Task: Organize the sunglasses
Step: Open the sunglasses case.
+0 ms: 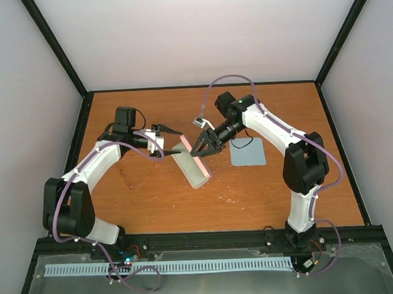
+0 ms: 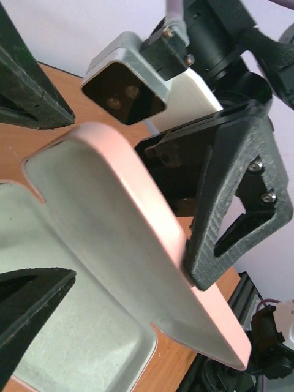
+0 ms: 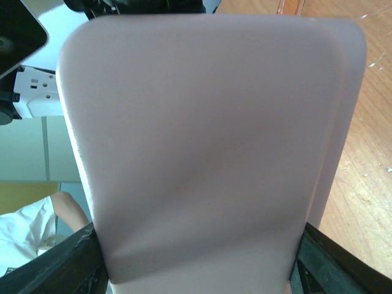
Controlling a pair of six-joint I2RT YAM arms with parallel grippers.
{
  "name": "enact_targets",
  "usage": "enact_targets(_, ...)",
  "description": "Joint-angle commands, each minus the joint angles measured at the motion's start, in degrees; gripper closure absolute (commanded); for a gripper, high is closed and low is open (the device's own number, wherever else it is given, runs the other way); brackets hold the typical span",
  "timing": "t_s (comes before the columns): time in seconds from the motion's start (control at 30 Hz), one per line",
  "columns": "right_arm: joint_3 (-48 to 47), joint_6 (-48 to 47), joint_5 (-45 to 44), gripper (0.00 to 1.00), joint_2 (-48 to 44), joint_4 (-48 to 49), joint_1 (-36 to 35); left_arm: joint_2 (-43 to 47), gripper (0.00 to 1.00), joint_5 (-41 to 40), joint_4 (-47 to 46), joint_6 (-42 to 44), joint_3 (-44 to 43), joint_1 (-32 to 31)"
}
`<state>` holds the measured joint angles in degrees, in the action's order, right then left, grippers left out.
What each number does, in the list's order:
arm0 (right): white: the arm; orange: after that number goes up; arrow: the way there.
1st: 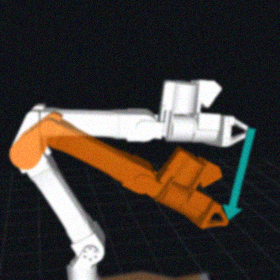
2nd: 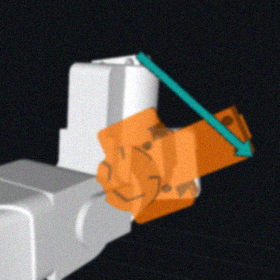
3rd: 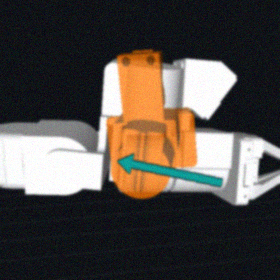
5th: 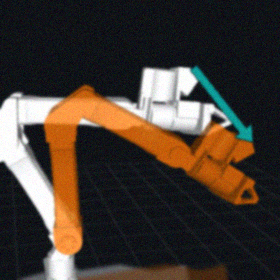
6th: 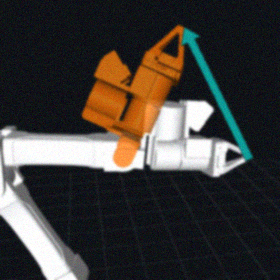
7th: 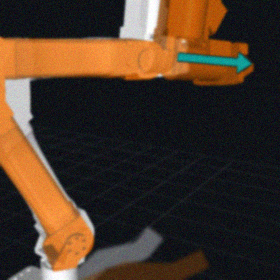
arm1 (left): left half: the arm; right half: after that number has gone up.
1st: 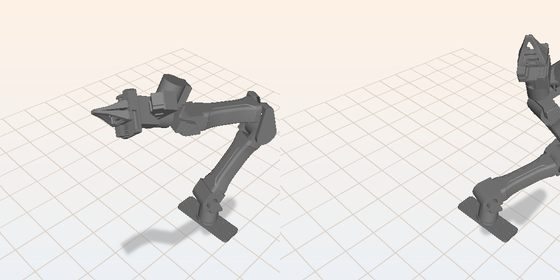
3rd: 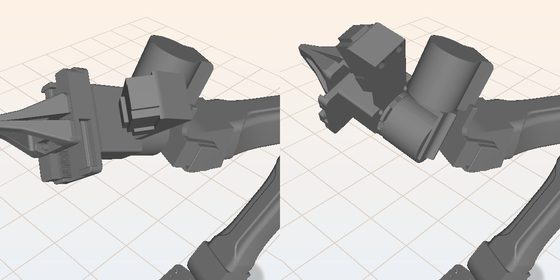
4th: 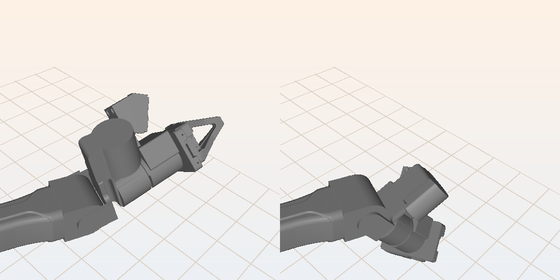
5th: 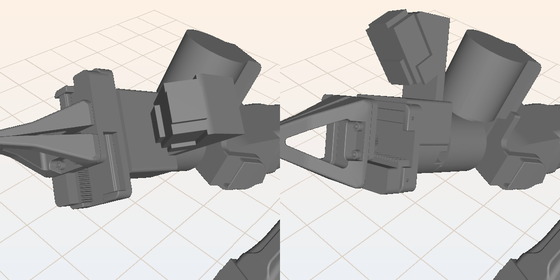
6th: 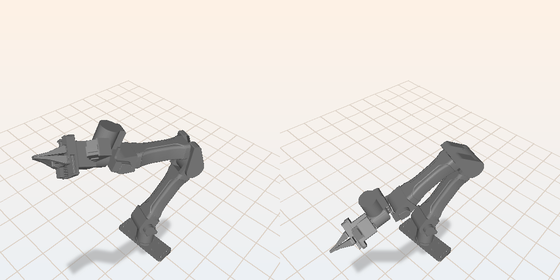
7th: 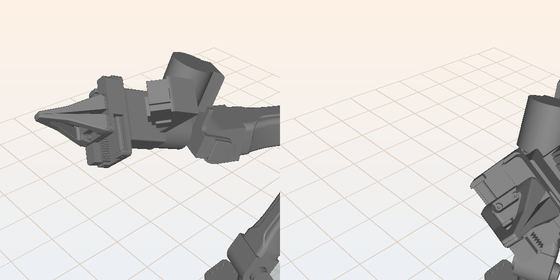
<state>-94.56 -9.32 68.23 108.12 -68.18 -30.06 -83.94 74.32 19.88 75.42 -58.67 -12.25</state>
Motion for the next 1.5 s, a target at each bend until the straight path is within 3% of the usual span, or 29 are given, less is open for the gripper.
enact_targets(0.0, -1.7, -5.1, 2.8, 0.97, 1.4, -6.1, -1.4, -0.5, 0.37, 4.7, -0.7, 2.4, -2.9, 0.2)
enact_targets(0.17, -1.7, -4.8, 1.9, 0.97, 2.3, -6.2, -2.8, -1.4, 0.38, 5.2, -2.3, 0.5, -4.0, 0.2)
enact_targets(0.33, -4.0, -4.6, 2.2, 0.97, 3.5, -6.4, -3.3, -1.9, 0.47, 6.4, 0.4, 2.7, -4.4, -0.2)
enact_targets(0.67, -6.3, -4.3, 2.4, 0.97, 4.6, -6.5, -3.7, -1.8, 0.73, 8.4, 8.8, 9.1, -4.1, -1.8)
enact_targets(0.77, -6.9, -4.5, 2.6, 0.97, 5.2, -6.6, -3.7, -1.8, 0.85, 8.6, 9.8, 9.0, -4.5, -1.9)
enact_targets(0.83, -7.1, -4.6, 2.5, 0.97, 5.5, -6.6, -3.7, -1.9, 0.99, 8.5, 10.1, 8.2, -4.8, -2.0)
enact_targets(0.87, -7.2, -4.5, 2.0, 0.97, 5.6, -6.5, -3.7, -1.8, 1.0, 8.3, 9.7, 6.3, -5.1, -2.0)
enact_targets(0.9, -7.1, -4.2, 1.4, 0.94, 5.6, -6.3, -3.7, -2.0, 0.99, 8.1, 9.2, 5.2, -5.2, -2.0)
enact_targets(1.0, -6.7, -1.7, -3.2, 0.63, 5.0, -4.3, -3.5, -2.3, 0.99, 6.1, 6.7, -1.8, -5.7, -2.0)
enact_targets(1.1, -3.1, 3.6, -9.4, 0.5, 0.6, 1.7, -1.4, -2.1, 1.0, 2.8, 1.9, -10.2, -5.4, -1.8)
enact_targets(1.23, 4.2, 10.2, -17.4, 0.3, -9.0, 8.9, 6.6, -2.0, 0.99, -4.2, -4.8, -18.8, -4.3, -1.6)
enact_targets(1.37, 10.7, 16.9, -31.6, 0.25, -19.9, 14.2, 18.4, -3.2, 1.0, -12.3, -14.0, -28.2, -3.0, -1.5)
enact_targets(1.47, 15.3, 20.9, -40.2, 0.22, -26.8, 17.7, 22.0, -6.7, 0.99, -17.6, -17.8, -33.6, -3.7, -1.4)
